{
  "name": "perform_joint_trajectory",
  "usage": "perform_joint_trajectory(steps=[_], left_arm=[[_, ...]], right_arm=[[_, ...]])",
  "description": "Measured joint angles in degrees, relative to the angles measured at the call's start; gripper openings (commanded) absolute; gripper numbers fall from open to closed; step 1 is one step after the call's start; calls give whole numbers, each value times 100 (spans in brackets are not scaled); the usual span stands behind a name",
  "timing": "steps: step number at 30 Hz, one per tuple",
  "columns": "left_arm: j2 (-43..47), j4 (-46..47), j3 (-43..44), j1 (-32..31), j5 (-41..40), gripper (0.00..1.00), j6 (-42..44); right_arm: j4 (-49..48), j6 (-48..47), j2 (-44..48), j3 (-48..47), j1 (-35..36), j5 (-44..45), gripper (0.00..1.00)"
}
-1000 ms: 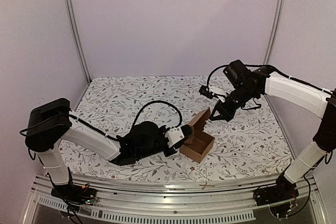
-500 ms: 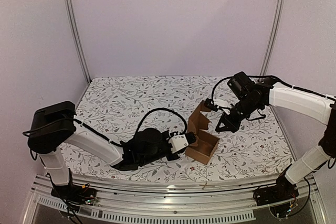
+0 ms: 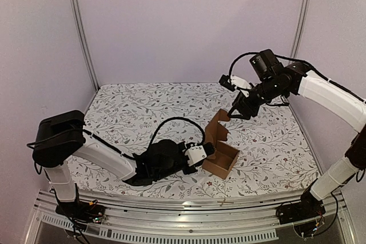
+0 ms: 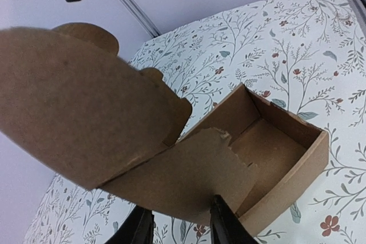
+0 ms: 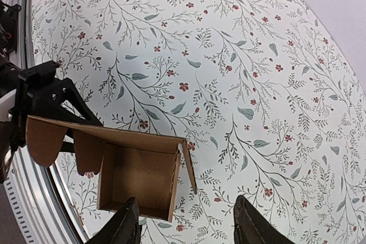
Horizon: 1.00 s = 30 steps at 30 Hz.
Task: Fold the paper box
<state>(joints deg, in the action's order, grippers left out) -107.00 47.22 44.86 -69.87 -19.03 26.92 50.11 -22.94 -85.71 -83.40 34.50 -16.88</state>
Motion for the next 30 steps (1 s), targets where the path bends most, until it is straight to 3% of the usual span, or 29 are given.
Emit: perform_joint_trajectory(steps=[3, 9, 13, 30], left_arm=[[0, -7, 20, 0, -13, 35, -52], [-2, -107, 76, 0, -15, 35, -129], [-7, -177, 142, 0, -13, 35, -181], [-258, -367, 352, -20, 13, 36, -173]], right_arm=[[13, -2, -485, -120, 0, -22, 51], [131, 35, -1008, -361, 0, -184, 21], [116, 61, -1008, -463, 0, -328, 6], [-175, -127, 22, 1482, -2, -125, 1]])
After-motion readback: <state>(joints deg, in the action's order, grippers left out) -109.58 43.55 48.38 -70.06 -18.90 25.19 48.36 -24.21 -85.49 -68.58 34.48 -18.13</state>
